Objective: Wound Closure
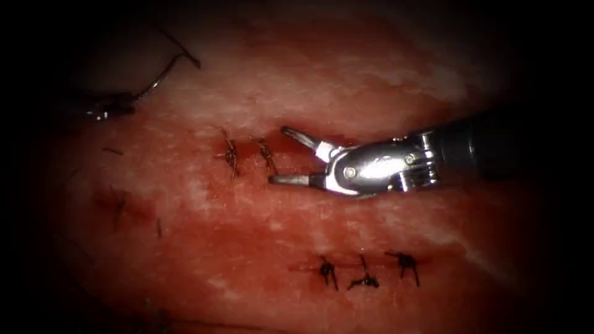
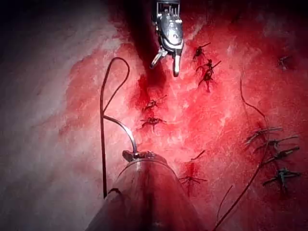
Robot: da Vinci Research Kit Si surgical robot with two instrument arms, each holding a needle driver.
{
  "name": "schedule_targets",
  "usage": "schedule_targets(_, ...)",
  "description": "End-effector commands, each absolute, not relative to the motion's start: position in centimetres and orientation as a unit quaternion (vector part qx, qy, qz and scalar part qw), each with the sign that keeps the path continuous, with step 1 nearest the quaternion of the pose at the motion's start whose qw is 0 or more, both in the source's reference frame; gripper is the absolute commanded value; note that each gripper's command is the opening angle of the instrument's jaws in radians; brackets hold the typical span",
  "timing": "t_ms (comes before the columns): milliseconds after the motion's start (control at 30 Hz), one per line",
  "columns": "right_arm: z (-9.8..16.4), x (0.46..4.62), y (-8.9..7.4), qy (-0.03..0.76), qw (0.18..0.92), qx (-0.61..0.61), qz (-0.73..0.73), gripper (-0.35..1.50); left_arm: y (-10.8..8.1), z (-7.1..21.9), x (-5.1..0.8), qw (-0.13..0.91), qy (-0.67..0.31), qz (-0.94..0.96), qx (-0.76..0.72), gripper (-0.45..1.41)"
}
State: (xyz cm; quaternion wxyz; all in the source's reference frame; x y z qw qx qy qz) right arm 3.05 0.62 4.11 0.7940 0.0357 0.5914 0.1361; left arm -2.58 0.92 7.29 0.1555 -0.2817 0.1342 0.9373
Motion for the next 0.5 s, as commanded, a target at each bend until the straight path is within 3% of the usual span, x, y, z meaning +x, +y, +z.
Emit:
schedule_targets(33, 4.15, 3.07, 0.53, 0.589, 0.784, 0.08, 0.18, 1.38, 0.84, 7.29, -2.67, 0.161, 0.138, 0.934, -0.287, -0.45)
schedule_targets(100, 4.13, 3.05, 0.53, 0.583, 0.768, 0.128, 0.231, 1.21, 0.81, 7.18, -2.78, 0.143, 0.158, 0.934, -0.287, -0.45)
schedule_targets(233, 4.01, 3.09, 0.52, 0.547, 0.734, 0.176, 0.363, 1.04, 0.72, 7.12, -3.08, 0.122, 0.179, 0.938, -0.27, -0.45)
schedule_targets(333, 3.85, 3.18, 0.5, 0.522, 0.704, 0.196, 0.44, 0.72, 0.69, 7.14, -3.33, 0.119, 0.191, 0.936, -0.269, -0.45)
schedule_targets(500, 3.63, 3.29, 0.53, 0.497, 0.62, 0.23, 0.562, 0.76, 0.73, 7.19, -3.66, 0.109, 0.218, 0.934, -0.263, -0.45)
